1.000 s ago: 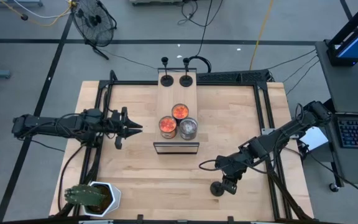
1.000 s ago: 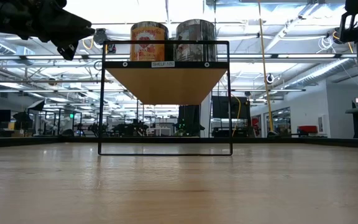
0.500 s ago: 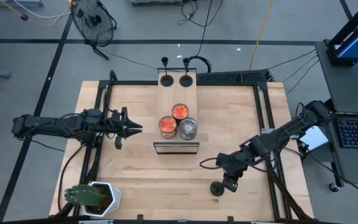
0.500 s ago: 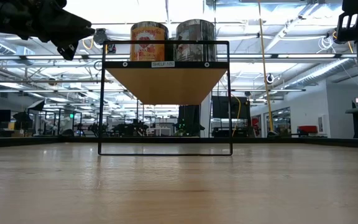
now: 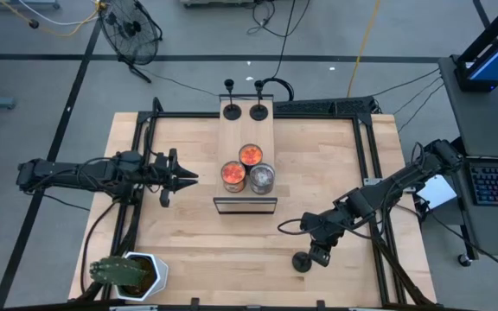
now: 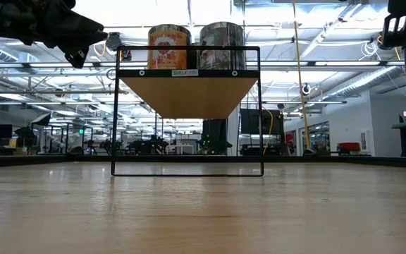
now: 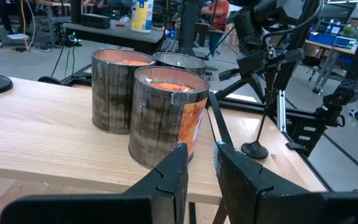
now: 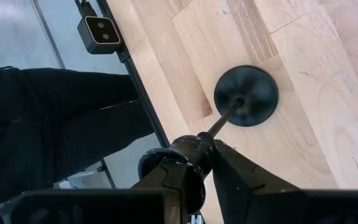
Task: Pick & Place candle stick holders
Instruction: Put the black candle holder on the shelf
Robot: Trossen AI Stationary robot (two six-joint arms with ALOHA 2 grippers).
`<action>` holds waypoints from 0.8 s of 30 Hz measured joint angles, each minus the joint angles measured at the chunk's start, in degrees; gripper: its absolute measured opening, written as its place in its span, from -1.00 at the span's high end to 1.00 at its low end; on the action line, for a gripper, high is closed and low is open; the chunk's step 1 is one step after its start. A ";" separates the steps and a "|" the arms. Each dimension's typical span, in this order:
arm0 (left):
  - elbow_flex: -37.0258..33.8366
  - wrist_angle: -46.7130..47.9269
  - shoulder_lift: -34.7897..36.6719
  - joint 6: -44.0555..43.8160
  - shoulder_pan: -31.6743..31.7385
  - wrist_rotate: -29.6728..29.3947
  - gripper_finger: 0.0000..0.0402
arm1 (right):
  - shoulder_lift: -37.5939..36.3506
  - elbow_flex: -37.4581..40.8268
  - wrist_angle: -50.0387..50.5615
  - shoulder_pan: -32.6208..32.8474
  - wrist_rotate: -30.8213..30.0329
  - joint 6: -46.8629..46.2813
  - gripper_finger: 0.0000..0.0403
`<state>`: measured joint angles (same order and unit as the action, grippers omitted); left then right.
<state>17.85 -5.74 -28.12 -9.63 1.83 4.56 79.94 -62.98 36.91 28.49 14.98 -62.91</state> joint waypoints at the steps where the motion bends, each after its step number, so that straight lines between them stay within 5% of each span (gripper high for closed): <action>1: 0.00 0.00 0.01 0.00 0.01 0.00 0.56 | 0.00 0.00 0.03 0.00 -0.02 -0.37 0.77; 17: 0.00 0.00 0.00 0.44 0.01 0.00 0.56 | -0.06 0.00 1.72 -0.65 0.10 -0.42 0.85; 24: 0.00 0.00 0.02 0.44 0.02 0.00 0.56 | 0.17 0.14 0.54 -0.76 0.15 -0.42 0.57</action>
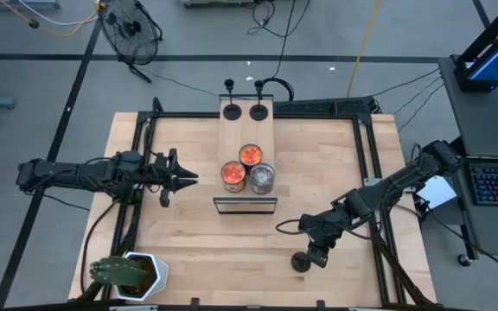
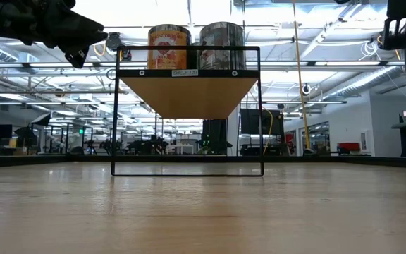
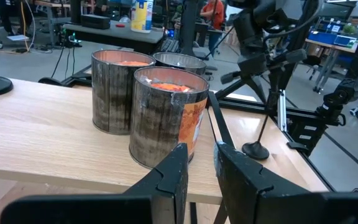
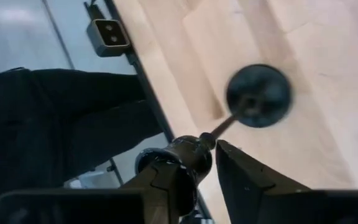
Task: Pick & Place candle stick holders
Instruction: Put the black candle holder on the shelf
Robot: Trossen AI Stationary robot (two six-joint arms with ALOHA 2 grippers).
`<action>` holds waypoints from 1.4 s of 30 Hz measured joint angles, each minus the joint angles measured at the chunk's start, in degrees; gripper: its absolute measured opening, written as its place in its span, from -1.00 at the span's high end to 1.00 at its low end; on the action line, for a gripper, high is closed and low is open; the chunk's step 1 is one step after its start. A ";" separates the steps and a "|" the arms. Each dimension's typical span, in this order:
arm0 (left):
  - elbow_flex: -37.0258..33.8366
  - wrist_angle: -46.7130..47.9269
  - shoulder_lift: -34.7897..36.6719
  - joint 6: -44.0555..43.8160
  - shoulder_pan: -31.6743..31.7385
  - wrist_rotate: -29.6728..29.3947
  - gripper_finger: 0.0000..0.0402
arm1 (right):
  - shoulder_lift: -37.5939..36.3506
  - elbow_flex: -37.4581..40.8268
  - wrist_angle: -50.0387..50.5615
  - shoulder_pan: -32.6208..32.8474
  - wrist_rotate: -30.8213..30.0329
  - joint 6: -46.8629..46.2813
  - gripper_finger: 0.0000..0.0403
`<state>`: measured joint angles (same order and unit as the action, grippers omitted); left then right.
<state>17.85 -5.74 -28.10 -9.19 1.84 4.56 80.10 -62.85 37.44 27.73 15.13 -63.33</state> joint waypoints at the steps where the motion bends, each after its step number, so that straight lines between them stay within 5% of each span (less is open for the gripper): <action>1: 0.00 0.00 -0.01 0.00 0.00 -0.01 0.56 | -0.10 0.02 0.19 -0.03 -0.12 -0.30 0.55; 6: 0.00 0.07 -0.02 0.02 0.01 0.00 0.56 | -0.10 0.00 0.41 -0.32 -0.12 -0.65 0.56; 13: 0.00 0.02 0.00 0.00 0.01 0.00 0.56 | -0.43 -0.12 1.04 -1.07 -0.29 -0.40 0.87; 27: 0.00 -0.26 -0.02 -0.11 -0.04 -0.02 0.56 | -9.57 -0.05 3.03 -4.59 -0.05 -3.30 0.95; 36: 0.00 -0.48 -0.02 -0.35 0.01 -0.02 0.56 | -15.05 -5.51 21.97 -7.86 0.61 -5.19 0.95; 42: 0.00 -0.57 0.00 -0.39 0.01 -0.09 0.56 | -14.99 -19.20 39.03 -11.19 -8.95 0.10 0.95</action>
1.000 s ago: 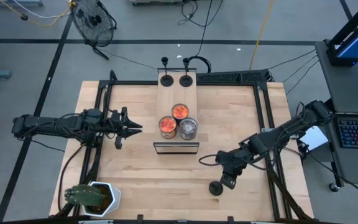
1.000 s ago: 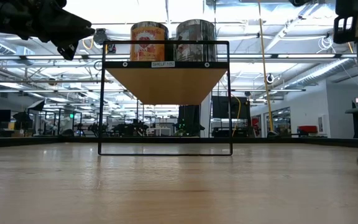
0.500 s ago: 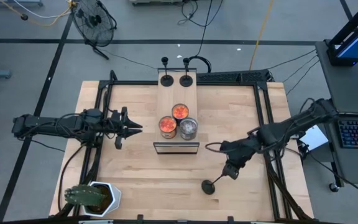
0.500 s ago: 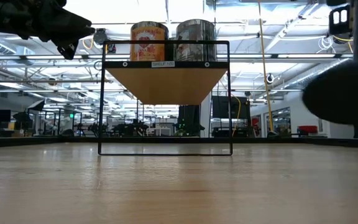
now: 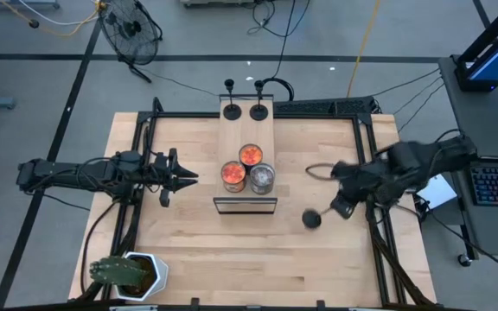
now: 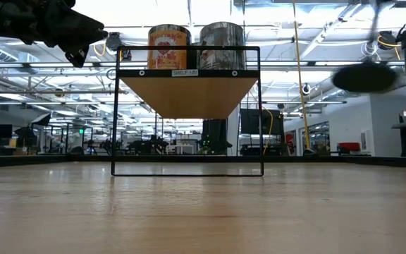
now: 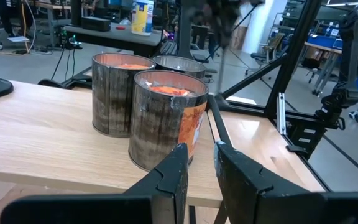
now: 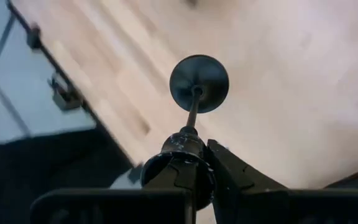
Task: Pick & Place candle stick holders
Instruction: Put the black candle holder on the shelf
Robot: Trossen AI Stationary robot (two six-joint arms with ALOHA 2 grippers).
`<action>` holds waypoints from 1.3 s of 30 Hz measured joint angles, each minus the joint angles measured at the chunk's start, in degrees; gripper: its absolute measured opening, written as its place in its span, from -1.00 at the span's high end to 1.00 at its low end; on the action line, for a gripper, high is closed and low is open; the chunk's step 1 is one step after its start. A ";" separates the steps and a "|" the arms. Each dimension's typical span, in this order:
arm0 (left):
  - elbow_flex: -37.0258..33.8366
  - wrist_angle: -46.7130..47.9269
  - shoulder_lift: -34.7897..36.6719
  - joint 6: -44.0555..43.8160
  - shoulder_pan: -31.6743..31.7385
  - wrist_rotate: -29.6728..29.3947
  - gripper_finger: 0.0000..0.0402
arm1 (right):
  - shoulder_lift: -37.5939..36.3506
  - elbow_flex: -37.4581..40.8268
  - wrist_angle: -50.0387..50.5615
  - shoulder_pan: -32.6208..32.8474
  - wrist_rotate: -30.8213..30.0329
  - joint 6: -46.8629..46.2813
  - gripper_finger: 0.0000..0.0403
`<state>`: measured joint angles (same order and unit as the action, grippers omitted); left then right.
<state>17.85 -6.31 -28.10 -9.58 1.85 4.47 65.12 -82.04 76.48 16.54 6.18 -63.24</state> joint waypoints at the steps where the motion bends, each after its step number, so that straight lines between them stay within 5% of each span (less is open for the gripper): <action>1: 0.00 0.00 -0.01 0.00 0.00 0.00 0.56 | 0.24 -2.64 2.61 -0.81 -2.13 1.04 0.95; 5: 0.00 -0.02 0.00 -0.02 0.00 -0.02 0.56 | 1.95 -12.90 13.15 -4.37 -10.04 6.76 0.95; 10: 0.00 -1.34 0.00 -0.03 0.00 -0.04 0.56 | 4.68 -22.54 12.23 -11.95 -16.26 20.52 0.95; 21: 0.00 -1.97 0.00 -0.24 -0.02 -0.07 0.56 | 17.95 -39.86 6.55 -30.55 -17.93 53.59 0.95; 39: 0.00 -2.45 -0.02 -1.42 -0.02 -0.09 0.56 | 33.58 -50.03 -4.88 -43.44 5.25 63.98 0.95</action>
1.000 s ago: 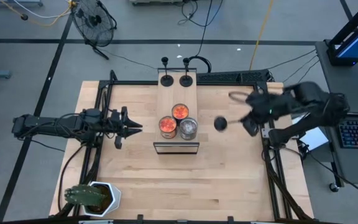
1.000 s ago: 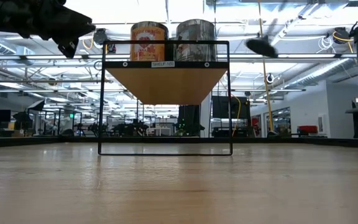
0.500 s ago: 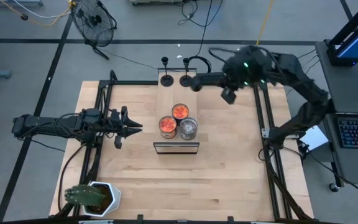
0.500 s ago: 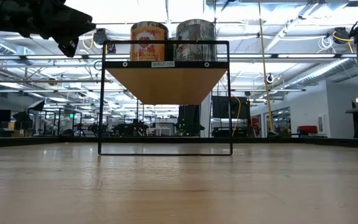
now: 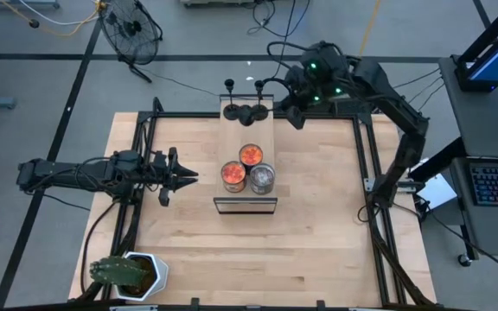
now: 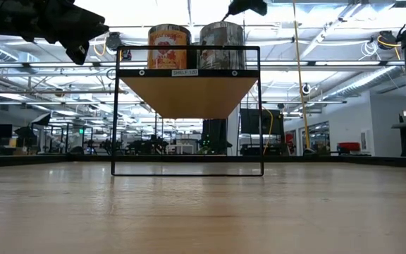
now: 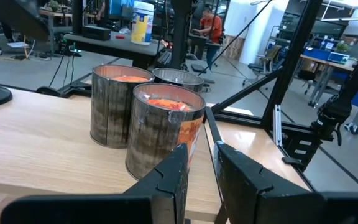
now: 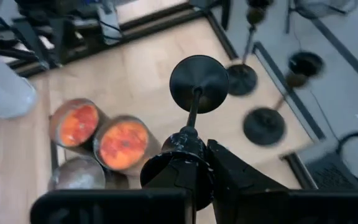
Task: Pick & Place candle stick holders
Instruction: Put the black candle holder on the shelf
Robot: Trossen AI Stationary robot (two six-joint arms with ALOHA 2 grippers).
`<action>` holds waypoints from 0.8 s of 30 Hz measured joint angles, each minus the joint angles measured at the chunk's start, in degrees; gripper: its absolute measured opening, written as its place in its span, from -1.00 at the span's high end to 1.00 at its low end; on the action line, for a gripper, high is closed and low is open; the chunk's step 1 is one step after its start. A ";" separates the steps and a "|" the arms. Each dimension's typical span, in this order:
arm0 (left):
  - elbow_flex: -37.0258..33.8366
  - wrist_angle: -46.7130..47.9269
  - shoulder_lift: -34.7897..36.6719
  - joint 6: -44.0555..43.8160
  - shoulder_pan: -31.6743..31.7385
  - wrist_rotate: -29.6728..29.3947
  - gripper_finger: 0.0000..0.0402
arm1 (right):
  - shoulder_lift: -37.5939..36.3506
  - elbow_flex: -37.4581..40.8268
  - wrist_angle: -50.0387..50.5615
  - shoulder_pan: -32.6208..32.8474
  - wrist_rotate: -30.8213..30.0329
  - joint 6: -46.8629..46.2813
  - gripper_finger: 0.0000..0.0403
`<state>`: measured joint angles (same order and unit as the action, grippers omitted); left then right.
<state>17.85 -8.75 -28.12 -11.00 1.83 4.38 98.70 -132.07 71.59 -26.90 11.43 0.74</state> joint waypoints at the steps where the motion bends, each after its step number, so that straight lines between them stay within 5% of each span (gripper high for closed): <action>1: 0.00 0.00 0.00 0.00 0.00 0.00 0.56 | 0.34 0.00 -0.44 -0.22 0.66 0.09 0.95; 24: 0.00 -0.05 0.00 0.33 0.00 -0.02 0.56 | 9.34 0.00 0.48 -1.98 2.27 6.35 0.95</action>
<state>17.85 -8.81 -28.11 -10.68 1.83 4.36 108.03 -132.07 72.07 -28.88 13.70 7.10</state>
